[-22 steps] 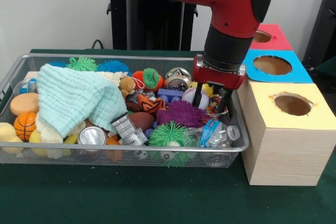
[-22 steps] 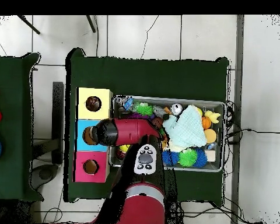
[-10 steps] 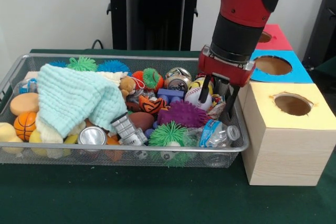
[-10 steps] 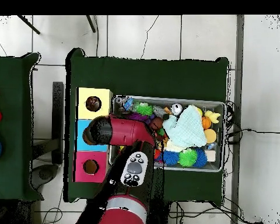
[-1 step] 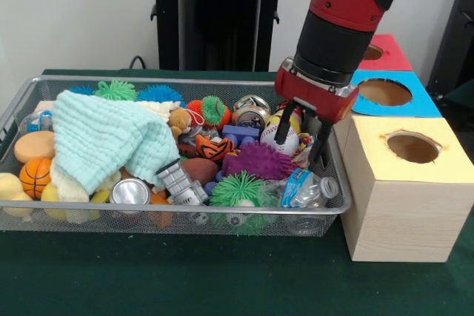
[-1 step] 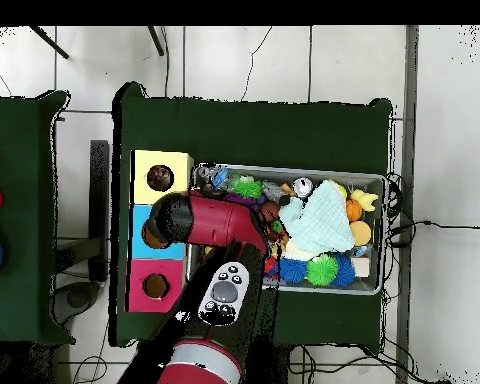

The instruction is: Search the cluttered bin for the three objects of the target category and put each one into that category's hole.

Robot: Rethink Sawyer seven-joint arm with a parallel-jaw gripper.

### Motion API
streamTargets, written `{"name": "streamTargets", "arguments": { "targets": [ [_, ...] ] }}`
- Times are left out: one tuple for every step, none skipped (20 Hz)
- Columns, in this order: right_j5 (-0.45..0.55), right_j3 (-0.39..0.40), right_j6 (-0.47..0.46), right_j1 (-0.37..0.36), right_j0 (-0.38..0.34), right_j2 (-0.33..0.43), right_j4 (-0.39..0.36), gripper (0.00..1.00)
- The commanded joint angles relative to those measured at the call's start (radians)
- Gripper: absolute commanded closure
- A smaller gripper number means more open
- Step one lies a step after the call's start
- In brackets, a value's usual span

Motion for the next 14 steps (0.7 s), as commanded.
{"name": "streamTargets", "arguments": {
  "targets": [
    [0.048, -0.069, 0.156, 0.067, -0.067, 0.032, 0.033, 0.0],
    [0.041, -0.066, 0.145, 0.067, -0.076, 0.04, 0.028, 0.0],
    [0.035, -0.064, 0.133, 0.068, -0.084, 0.049, 0.024, 0.0],
    [0.04, -0.064, 0.121, 0.069, -0.088, 0.055, 0.016, 0.0],
    [0.045, -0.065, 0.109, 0.069, -0.092, 0.061, 0.009, 0.0],
    [0.049, -0.073, 0.091, 0.074, -0.098, 0.067, -0.001, 0.0],
    [0.043, -0.073, 0.085, 0.077, -0.101, 0.073, -0.006, 0.0],
    [0.036, -0.072, 0.08, 0.079, -0.102, 0.079, -0.01, 0.0],
    [0.035, -0.069, 0.084, 0.078, -0.098, 0.077, -0.011, 0.0],
    [0.037, -0.062, 0.087, 0.074, -0.091, 0.075, -0.014, 0.0],
    [0.039, -0.054, 0.088, 0.069, -0.087, 0.076, -0.015, 0.0],
    [0.033, -0.043, 0.087, 0.063, -0.084, 0.079, -0.017, 0.0],
    [0.027, -0.032, 0.087, 0.057, -0.081, 0.082, -0.02, 0.0],
    [0.029, -0.02, 0.09, 0.049, -0.075, 0.079, -0.021, 0.0]
  ]
}}
